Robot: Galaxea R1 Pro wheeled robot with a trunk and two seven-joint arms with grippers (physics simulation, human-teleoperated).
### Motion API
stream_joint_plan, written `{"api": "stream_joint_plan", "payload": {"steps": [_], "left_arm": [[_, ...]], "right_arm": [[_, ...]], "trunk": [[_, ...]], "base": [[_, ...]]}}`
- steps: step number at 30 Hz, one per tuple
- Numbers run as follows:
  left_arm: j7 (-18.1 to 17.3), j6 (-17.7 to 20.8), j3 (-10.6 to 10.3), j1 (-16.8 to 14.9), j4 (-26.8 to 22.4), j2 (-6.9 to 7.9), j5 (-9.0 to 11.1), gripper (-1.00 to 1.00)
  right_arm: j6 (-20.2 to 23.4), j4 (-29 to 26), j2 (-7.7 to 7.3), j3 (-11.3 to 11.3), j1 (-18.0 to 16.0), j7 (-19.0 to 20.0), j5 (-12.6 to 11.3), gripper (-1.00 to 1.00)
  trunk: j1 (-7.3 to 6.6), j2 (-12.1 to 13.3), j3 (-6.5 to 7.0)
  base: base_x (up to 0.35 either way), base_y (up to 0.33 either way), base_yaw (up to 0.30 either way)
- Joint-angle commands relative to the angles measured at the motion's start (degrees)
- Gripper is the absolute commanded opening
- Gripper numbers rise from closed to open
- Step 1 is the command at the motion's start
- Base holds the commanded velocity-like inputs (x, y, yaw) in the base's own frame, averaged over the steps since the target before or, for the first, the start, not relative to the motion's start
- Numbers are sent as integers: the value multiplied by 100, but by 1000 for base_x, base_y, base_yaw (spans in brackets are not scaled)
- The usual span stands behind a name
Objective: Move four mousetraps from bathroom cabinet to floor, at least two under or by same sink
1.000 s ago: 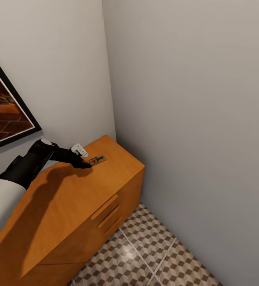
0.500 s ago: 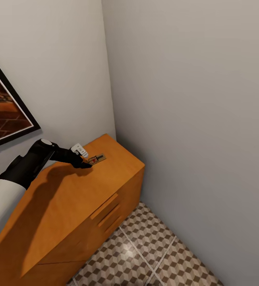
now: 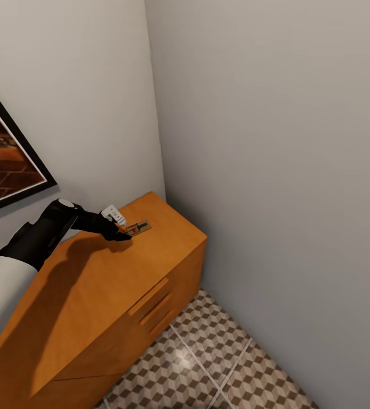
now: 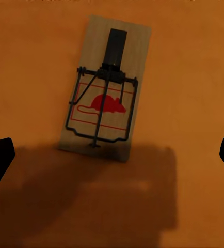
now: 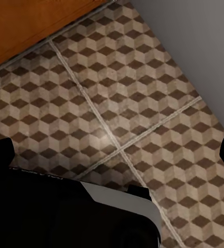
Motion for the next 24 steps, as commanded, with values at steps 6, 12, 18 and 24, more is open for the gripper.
{"api": "stream_joint_plan", "payload": {"steps": [6,12,18,24], "left_arm": [[-27,33,0,-5,-27,13,-61,100],[-43,29,-9,-5,-21,36,-351,100],[-52,27,-8,-5,-11,46,-641,100],[-53,21,-15,-5,-9,47,-717,100]], "right_arm": [[-17,7,-1,52,-4,-26,-39,100],[-17,7,0,52,-4,-30,-39,100],[-17,7,-4,52,-4,-30,-39,100],[-17,5,1,52,-4,-28,-39,100]], "trunk": [[3,-10,-9],[3,-10,-9],[3,-10,-9],[3,-10,-9]], "base": [[18,0,0],[3,0,0],[0,0,0],[0,0,0]]}}
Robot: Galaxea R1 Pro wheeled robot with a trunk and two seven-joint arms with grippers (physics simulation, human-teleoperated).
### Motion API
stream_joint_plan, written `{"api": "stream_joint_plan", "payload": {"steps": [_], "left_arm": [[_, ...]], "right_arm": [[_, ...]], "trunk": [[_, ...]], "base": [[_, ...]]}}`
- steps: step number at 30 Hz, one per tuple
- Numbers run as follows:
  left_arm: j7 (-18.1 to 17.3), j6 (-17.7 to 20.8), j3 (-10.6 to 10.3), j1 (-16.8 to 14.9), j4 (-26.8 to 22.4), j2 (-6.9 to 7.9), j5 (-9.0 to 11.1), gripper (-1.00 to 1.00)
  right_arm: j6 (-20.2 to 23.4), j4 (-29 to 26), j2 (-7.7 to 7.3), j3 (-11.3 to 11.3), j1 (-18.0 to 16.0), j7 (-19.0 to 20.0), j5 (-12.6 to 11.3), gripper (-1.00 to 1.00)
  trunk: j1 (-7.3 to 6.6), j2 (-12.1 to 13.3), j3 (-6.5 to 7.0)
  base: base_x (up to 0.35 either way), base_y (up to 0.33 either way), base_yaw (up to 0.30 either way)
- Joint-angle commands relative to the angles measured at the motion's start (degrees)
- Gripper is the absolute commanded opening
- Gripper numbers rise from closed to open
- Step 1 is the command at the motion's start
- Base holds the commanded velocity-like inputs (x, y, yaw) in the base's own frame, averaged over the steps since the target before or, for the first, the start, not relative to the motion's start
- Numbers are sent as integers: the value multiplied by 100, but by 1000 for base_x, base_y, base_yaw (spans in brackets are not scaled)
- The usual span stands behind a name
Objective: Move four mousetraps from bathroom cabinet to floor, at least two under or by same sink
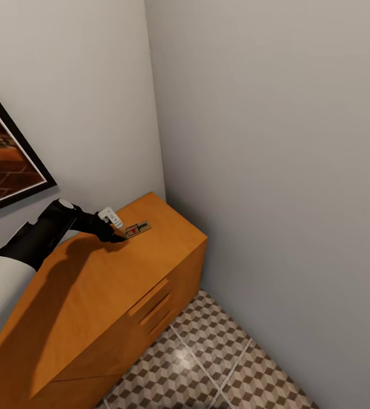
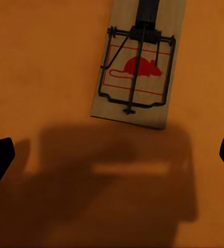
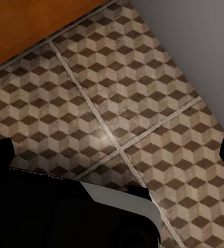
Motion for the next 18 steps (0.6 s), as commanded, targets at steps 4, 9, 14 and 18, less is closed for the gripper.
{"api": "stream_joint_plan", "payload": {"steps": [4,9,14,18], "left_arm": [[-27,39,-8,-5,-11,4,-39,100],[-27,38,0,-5,-35,4,-51,100],[-27,38,8,-5,-65,4,-121,100],[-53,40,17,-5,-121,4,-519,100]], "right_arm": [[-17,7,3,51,-4,-29,-39,100],[-17,8,3,51,-4,-28,-39,100],[-13,8,3,51,-4,-25,-39,100],[-10,8,4,51,-4,-24,-39,100]], "trunk": [[3,-10,-9],[3,-10,-9],[3,-10,-9],[3,-10,-9]], "base": [[0,0,0],[0,0,0],[0,0,0],[0,0,0]]}}
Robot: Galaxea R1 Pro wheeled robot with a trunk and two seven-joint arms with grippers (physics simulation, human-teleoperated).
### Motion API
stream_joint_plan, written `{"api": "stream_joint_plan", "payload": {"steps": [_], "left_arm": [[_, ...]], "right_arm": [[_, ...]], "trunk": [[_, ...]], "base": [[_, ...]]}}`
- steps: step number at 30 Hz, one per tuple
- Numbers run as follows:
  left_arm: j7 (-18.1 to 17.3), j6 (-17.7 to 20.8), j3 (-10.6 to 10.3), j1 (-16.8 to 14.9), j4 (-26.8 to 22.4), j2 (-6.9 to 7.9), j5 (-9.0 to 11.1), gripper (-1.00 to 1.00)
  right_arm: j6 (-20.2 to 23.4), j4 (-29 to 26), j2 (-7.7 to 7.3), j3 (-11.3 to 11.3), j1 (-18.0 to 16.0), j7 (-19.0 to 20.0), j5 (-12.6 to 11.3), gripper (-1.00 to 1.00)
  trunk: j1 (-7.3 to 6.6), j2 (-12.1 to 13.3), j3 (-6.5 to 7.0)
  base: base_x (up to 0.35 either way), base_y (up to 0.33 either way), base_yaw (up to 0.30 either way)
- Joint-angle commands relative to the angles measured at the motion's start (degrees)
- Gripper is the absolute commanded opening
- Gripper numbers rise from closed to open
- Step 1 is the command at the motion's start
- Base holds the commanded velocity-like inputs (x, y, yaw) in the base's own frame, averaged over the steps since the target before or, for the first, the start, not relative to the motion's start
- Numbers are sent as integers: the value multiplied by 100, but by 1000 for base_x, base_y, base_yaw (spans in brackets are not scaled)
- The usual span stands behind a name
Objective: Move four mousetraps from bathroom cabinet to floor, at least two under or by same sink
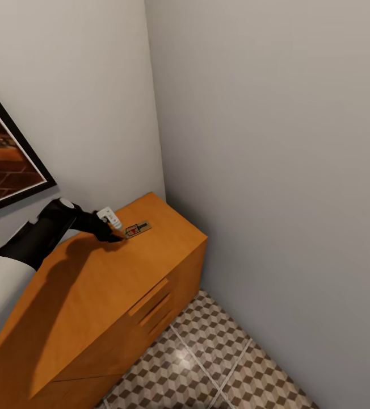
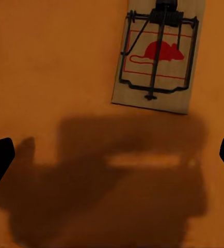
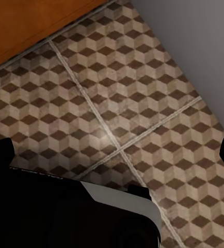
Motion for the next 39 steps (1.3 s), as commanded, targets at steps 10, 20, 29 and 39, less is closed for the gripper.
{"api": "stream_joint_plan", "payload": {"steps": [10,20,29,39], "left_arm": [[-1160,-5,-1,-6,-443,20,-1213,100],[-1456,-565,13,-5,-680,50,-1380,100],[-1613,-618,19,-5,-741,152,-1379,100],[-1736,-623,20,-5,-748,183,-1379,100]], "right_arm": [[-16,6,2,52,-4,-26,-39,100],[-16,6,1,52,-4,-27,-39,100],[-13,6,2,52,-4,-26,-39,100],[-14,6,-2,52,-4,-26,-39,100]], "trunk": [[3,-10,-9],[3,-10,-9],[3,-10,-9],[3,-10,-9]], "base": [[0,0,0],[0,0,0],[0,0,0],[0,0,0]]}}
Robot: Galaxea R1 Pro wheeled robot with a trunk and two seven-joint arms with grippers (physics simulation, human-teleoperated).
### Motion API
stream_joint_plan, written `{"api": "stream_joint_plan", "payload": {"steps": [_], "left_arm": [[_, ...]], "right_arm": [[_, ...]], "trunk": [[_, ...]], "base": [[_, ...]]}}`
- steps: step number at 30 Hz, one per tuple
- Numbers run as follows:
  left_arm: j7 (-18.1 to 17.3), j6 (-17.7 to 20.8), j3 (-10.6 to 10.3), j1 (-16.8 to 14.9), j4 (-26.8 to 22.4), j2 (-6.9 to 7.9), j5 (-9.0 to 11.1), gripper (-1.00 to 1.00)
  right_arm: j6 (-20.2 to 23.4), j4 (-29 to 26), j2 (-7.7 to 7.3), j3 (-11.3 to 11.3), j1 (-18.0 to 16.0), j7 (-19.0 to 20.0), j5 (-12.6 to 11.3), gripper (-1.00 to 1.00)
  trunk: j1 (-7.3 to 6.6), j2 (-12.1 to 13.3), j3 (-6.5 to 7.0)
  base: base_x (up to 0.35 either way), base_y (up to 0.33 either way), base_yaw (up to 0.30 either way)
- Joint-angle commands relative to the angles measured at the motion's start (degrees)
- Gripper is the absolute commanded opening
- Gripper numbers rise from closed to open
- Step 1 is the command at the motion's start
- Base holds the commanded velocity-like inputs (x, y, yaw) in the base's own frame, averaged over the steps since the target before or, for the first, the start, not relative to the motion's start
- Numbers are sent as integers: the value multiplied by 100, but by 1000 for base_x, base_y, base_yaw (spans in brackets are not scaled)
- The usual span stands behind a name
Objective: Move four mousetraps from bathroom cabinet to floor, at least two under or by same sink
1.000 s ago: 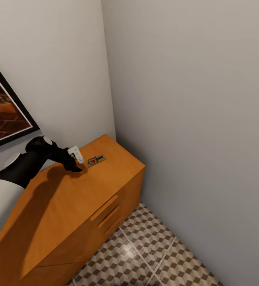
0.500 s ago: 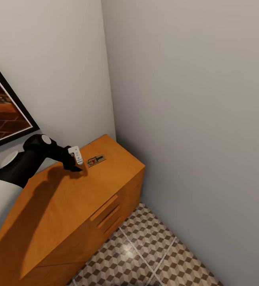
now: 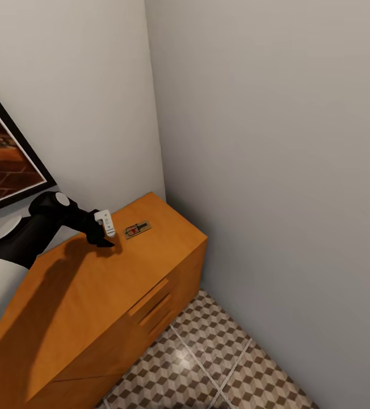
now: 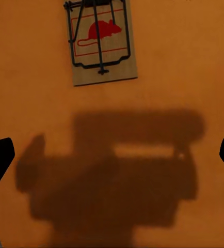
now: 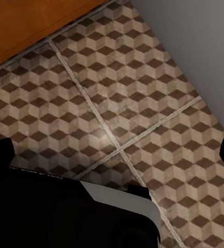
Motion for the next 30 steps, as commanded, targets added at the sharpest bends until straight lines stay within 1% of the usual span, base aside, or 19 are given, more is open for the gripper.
{"api": "stream_joint_plan", "payload": {"steps": [1,30], "left_arm": [[-26,60,-13,-6,-8,4,-17,100],[-31,62,-21,-6,-2,2,-14,100]], "right_arm": [[-18,6,1,52,-4,-26,-39,100],[-19,5,-2,52,-4,-33,-39,100]], "trunk": [[3,-10,-9],[3,-10,-9]], "base": [[0,0,0],[0,0,0]]}}
